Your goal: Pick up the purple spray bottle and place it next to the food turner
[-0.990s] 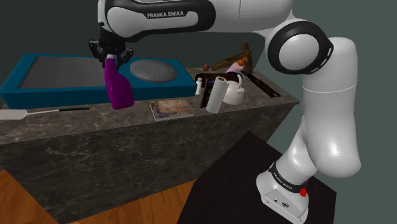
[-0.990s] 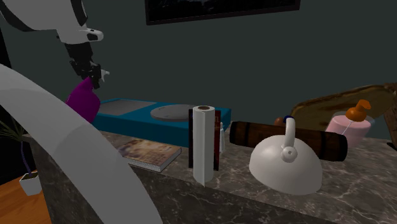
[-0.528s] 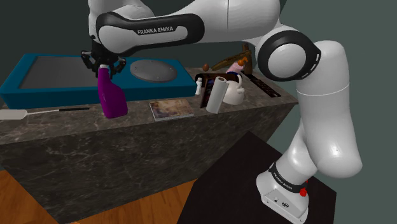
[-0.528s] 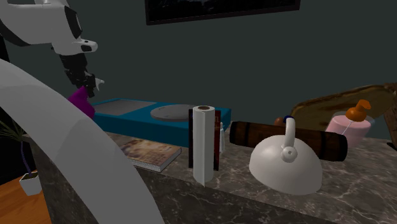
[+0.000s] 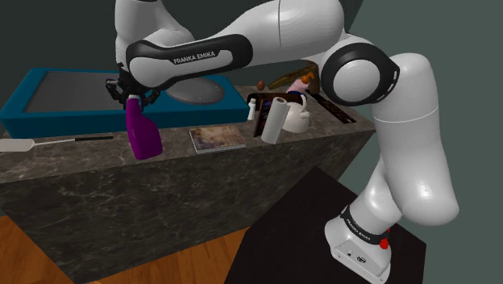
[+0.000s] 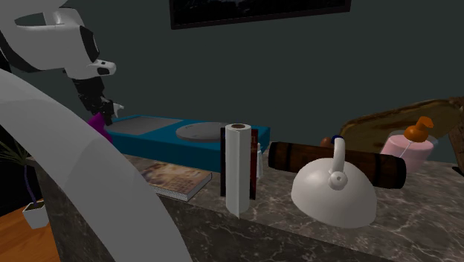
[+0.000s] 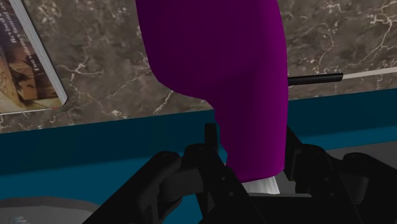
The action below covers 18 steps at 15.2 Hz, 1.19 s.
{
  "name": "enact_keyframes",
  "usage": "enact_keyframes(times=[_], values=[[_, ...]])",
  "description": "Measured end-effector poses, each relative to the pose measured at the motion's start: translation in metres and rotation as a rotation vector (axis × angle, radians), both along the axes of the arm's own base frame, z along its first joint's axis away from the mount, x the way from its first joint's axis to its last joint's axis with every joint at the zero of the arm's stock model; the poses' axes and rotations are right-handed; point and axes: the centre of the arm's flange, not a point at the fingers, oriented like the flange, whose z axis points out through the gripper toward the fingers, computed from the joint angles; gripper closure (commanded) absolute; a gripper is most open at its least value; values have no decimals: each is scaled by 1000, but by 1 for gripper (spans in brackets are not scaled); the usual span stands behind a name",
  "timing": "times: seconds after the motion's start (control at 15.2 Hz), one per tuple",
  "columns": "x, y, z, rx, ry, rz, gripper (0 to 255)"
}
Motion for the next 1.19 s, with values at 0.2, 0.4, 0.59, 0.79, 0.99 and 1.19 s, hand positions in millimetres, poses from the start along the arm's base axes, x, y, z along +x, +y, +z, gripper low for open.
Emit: enact_keyframes(times=[0.2, 0.4, 0.59, 0.79, 0.99, 1.19], values=[[-1, 0, -4, 0, 0, 0, 255], [-1, 0, -4, 0, 0, 0, 255], [-1, 0, -4, 0, -1, 0, 0], [-1, 0, -4, 0, -1, 0, 0], [-3, -1, 2, 0, 0, 0, 0], [-11, 0, 33, 1, -2, 0, 0]])
